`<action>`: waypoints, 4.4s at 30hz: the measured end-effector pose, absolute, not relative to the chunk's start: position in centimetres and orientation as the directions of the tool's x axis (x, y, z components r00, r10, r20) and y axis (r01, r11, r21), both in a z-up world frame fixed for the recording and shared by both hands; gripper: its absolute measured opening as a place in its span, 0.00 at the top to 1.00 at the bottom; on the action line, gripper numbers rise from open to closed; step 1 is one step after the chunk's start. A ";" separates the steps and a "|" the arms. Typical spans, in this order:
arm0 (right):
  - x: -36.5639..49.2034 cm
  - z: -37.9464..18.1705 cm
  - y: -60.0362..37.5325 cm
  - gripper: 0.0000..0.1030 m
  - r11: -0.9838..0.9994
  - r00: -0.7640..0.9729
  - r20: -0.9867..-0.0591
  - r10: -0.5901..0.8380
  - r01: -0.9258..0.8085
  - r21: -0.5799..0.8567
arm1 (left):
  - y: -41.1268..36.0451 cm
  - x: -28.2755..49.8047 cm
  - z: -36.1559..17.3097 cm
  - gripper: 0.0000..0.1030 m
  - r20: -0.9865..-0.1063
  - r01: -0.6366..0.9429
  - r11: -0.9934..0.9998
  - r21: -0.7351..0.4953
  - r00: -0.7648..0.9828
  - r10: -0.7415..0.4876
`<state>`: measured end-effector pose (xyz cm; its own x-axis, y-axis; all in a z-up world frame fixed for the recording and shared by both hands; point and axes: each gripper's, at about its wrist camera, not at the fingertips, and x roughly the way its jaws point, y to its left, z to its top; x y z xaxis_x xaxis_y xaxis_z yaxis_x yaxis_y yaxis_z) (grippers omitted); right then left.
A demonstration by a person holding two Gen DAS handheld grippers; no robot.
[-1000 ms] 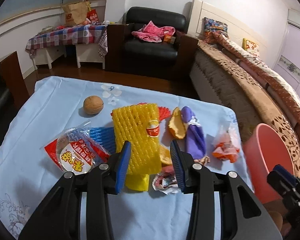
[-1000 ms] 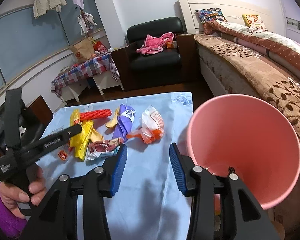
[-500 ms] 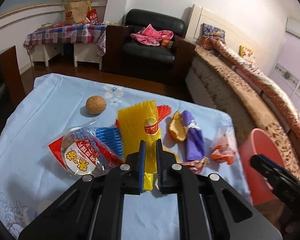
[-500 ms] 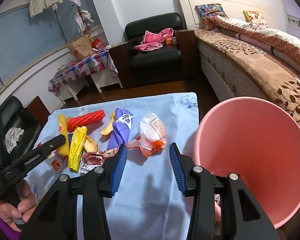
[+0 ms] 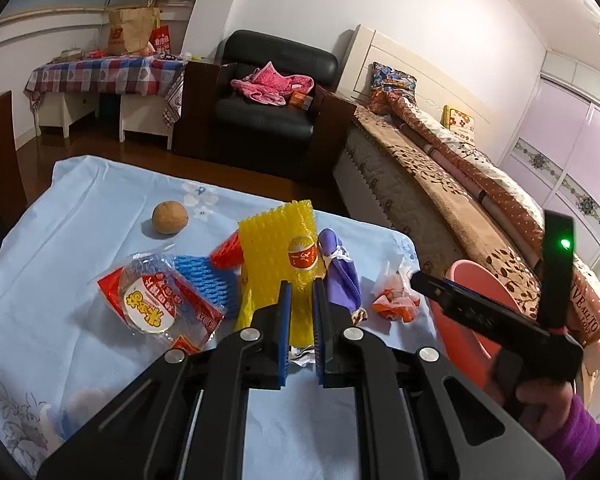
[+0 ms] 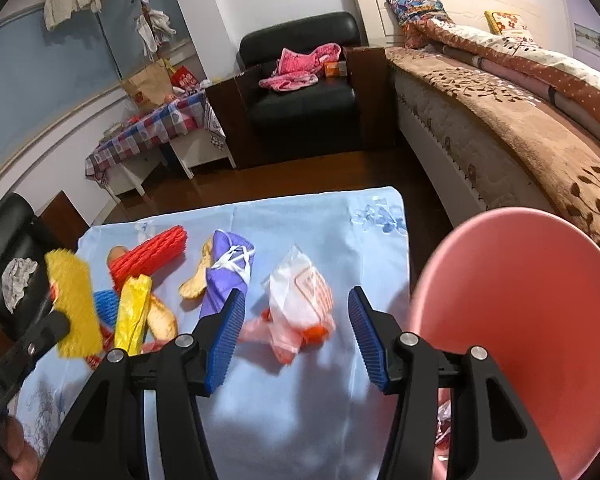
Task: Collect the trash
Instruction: 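Grasp the yellow foam net with the left gripper while the right grasps the white plastic bag, then carry the yellow foam net and white bag in both grippers over the pink bucket, then open the left gripper to drop the yellow net while the right drops the white bag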
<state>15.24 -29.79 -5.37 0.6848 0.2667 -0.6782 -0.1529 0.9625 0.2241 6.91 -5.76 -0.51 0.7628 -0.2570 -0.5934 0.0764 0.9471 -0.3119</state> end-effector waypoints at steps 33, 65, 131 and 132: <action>5.6 -2.5 -31.2 0.68 0.934 0.689 -0.632 0.354 -0.230 0.274 | -8.7 3.4 1.3 0.91 -0.582 0.145 0.941 -0.306 0.754 -0.305; 0.3 -1.1 -45.2 0.67 0.945 0.814 -0.562 0.144 0.054 0.322 | -19.7 2.7 2.6 0.91 -0.601 0.419 0.877 -0.237 0.645 -0.471; 0.9 -4.0 -47.9 0.60 0.928 0.789 -0.604 0.111 0.136 0.348 | -26.2 6.4 -0.7 0.63 -0.678 0.448 0.828 -0.337 0.495 -0.544; 0.9 -4.0 -47.7 0.60 0.928 0.789 -0.604 0.113 0.133 0.347 | -26.1 6.4 -0.7 0.63 -0.681 0.443 0.835 -0.326 0.502 -0.533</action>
<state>0.93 -47.70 -3.99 0.7887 0.1133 -0.6042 0.1327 0.9283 0.3473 6.37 -26.09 -0.73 0.5018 -0.5328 -0.6814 0.4433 0.8349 -0.3264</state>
